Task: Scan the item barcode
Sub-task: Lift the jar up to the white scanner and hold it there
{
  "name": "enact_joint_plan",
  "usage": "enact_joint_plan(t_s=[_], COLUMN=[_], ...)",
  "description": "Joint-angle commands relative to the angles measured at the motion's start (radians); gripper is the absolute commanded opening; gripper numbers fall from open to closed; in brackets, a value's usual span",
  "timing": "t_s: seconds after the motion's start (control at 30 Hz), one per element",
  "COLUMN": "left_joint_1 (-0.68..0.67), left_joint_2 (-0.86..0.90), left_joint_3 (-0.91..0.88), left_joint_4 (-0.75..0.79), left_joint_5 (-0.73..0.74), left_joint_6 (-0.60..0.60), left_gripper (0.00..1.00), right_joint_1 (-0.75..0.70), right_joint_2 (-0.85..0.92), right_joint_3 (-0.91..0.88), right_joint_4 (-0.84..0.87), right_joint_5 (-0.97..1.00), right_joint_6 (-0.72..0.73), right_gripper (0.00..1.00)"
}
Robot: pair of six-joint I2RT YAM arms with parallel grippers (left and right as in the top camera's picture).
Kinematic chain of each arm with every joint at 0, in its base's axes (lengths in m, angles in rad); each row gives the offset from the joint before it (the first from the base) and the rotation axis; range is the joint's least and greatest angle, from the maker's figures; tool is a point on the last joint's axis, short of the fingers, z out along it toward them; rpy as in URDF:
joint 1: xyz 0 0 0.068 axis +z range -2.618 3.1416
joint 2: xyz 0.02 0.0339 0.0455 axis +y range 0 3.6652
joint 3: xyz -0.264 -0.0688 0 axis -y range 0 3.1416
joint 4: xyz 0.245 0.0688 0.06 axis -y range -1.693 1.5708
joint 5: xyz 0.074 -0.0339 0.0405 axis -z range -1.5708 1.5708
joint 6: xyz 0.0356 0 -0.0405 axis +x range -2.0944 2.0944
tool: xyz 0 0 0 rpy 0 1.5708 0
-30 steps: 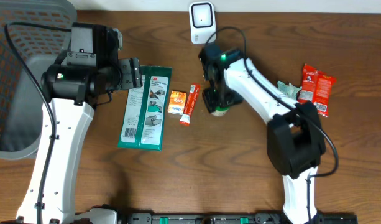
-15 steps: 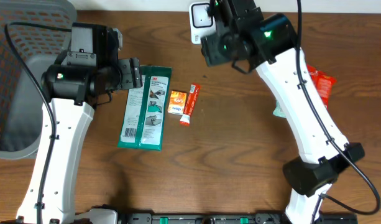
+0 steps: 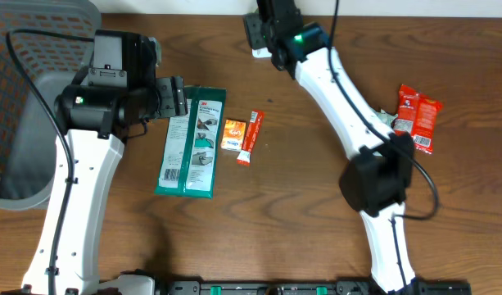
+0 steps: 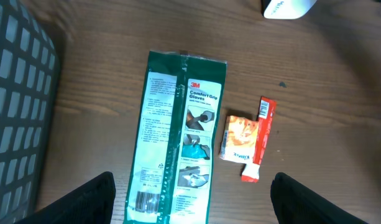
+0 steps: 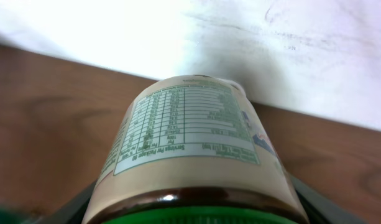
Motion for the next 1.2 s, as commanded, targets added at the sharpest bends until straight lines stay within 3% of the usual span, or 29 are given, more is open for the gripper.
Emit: enact_joint_plan(t_s=[0.0,0.4,0.67,0.87,0.97,1.17], left_joint_1=[0.004,0.004,0.004,0.004,0.004,0.004], left_joint_2=[0.000,0.000,0.000,0.000,0.000,0.000], left_joint_3=[0.012,0.012,0.012,0.012,0.012,0.012], left_joint_4=[-0.003,-0.003,-0.003,-0.003,-0.003,-0.003], left_joint_5=[-0.010,-0.009,-0.010,-0.010,-0.010,-0.010], left_joint_6=[-0.005,-0.005,-0.005,-0.005,-0.005,-0.005], left_gripper=[0.80,0.80,0.80,0.80,0.80,0.80], right_joint_1=[-0.013,-0.043,-0.064,-0.063,-0.063,-0.082], right_joint_2=[0.097,0.182,0.248,0.296,0.258,0.102], right_joint_3=[0.008,0.008,0.008,0.008,0.008,0.008], right_joint_4=[0.154,0.543,0.589,0.626,0.646,0.513], right_joint_5=[0.142,0.124,0.027,0.027,0.023,-0.070], right_joint_6=[-0.112,-0.155,-0.140,-0.132,-0.129,-0.096], right_gripper=[0.45,0.40,0.36,0.42,0.50,0.49])
